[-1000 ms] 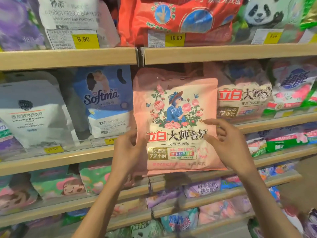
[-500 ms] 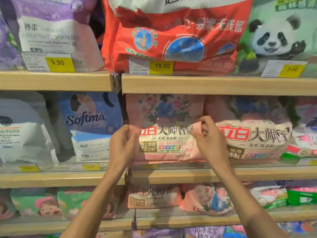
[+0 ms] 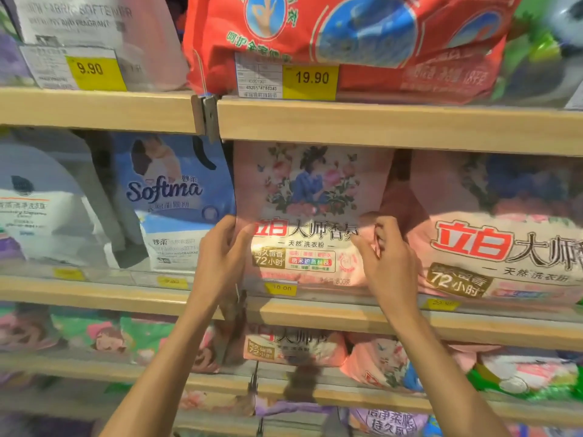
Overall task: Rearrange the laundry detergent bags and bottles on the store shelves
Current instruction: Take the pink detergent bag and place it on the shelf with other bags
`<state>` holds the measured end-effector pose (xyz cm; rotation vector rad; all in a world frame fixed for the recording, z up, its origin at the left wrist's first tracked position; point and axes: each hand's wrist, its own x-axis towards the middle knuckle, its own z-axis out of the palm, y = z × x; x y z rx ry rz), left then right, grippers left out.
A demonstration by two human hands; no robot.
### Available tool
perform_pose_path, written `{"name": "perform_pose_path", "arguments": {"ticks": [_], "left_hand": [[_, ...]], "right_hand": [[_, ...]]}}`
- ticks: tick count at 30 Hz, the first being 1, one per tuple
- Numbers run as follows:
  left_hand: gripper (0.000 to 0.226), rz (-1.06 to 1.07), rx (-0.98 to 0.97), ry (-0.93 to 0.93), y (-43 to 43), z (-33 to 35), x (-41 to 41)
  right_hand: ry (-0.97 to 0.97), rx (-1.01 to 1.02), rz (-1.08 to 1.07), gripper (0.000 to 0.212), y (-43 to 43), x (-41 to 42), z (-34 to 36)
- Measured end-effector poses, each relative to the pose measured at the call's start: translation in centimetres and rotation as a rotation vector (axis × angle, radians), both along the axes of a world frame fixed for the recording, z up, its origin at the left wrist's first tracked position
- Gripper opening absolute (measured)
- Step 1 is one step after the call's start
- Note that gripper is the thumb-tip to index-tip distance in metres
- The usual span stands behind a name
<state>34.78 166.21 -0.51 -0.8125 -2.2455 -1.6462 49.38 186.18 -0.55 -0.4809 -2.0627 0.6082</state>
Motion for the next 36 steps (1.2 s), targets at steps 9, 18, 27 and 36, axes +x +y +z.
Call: {"name": "perform_pose_path", "arguments": {"ticks": [9,18,27,36], "left_hand": [[0.026,0.063,-0.155,0.084,-1.3,-0.6,0.2],[0.061,-0.063,-0.728,0.584,-1.9,-0.9,0.1],[0.076,-0.138,-0.808,0.492,-2.0,-1.2,-1.9],[0.057,-0.17,-0.812,0.495,-3.1,-0.9,-0.8]], "right_hand": [[-0.238,0.308,-0.172,0.033,-0.2,0.5,-0.2],[-0.584,0.526,-0.068,0.069,-2.3,0.3,0.0],[-0.646,0.397,-0.039,0.084,-1.1,-0.9,-0.4],[-0.794,0.442,-0.102,0.075,-3.6,1.0,1.5]]}}
